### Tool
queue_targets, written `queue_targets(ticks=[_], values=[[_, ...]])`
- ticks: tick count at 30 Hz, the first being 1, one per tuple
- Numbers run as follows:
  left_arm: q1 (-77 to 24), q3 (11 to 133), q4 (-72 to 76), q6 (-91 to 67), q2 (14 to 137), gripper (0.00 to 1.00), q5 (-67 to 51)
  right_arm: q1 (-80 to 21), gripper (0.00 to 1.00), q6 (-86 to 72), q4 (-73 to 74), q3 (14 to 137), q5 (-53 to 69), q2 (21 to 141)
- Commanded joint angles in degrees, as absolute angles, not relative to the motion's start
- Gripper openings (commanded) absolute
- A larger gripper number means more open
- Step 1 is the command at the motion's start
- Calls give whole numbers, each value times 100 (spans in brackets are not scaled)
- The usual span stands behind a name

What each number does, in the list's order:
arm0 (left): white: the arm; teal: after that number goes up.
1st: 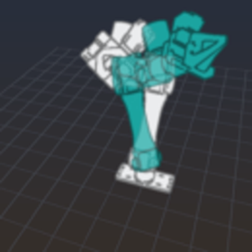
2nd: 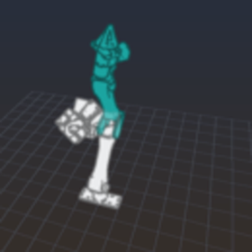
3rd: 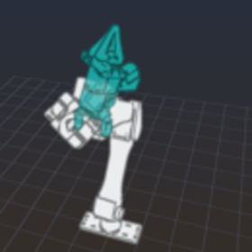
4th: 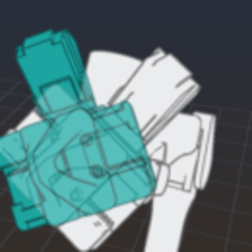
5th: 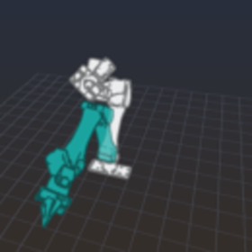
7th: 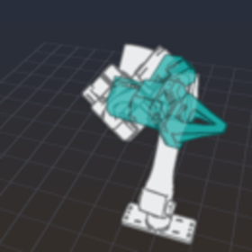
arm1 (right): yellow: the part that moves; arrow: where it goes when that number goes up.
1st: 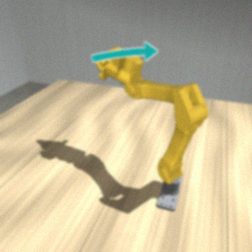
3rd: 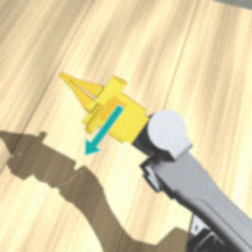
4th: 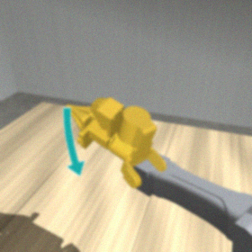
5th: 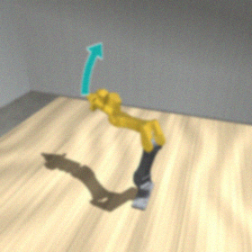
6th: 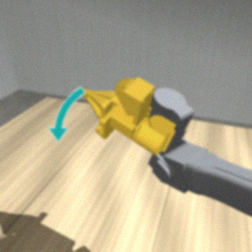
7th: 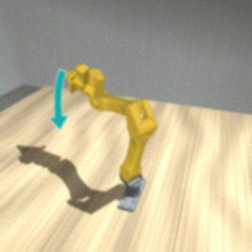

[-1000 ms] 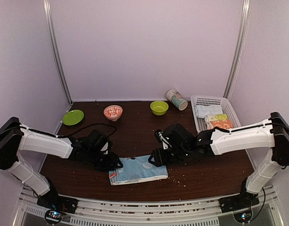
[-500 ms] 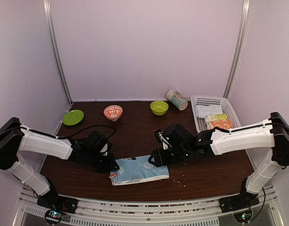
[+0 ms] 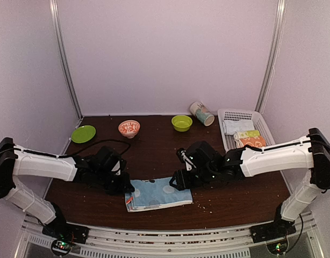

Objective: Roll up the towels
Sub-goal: Adjust the towel at the center of the board.

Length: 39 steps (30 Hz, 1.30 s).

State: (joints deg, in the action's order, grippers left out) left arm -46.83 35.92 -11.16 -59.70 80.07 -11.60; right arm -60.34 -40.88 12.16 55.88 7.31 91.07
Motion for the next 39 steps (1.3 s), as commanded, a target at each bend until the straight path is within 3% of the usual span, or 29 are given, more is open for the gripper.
queue_targets(ticks=[1,15,23,34,39], values=[[-4711,3812,-1387,-5928,7564,0,-1137,-5986,57,-4083,1183,5535,703,8978],[-4703,3535,-2014,-5981,7035,0,-847,-5904,61,-4404,1071,5384,760,9161],[-4712,3396,-2072,-5954,7074,0,-738,-5393,61,-4976,-120,4506,1718,9177],[-4704,3409,-2143,-5880,7093,0,-679,-5232,49,-5296,-959,4309,2468,9756],[-4707,3439,-2175,-5862,7060,0,-668,-5205,34,-5369,-952,4357,2538,10047]])
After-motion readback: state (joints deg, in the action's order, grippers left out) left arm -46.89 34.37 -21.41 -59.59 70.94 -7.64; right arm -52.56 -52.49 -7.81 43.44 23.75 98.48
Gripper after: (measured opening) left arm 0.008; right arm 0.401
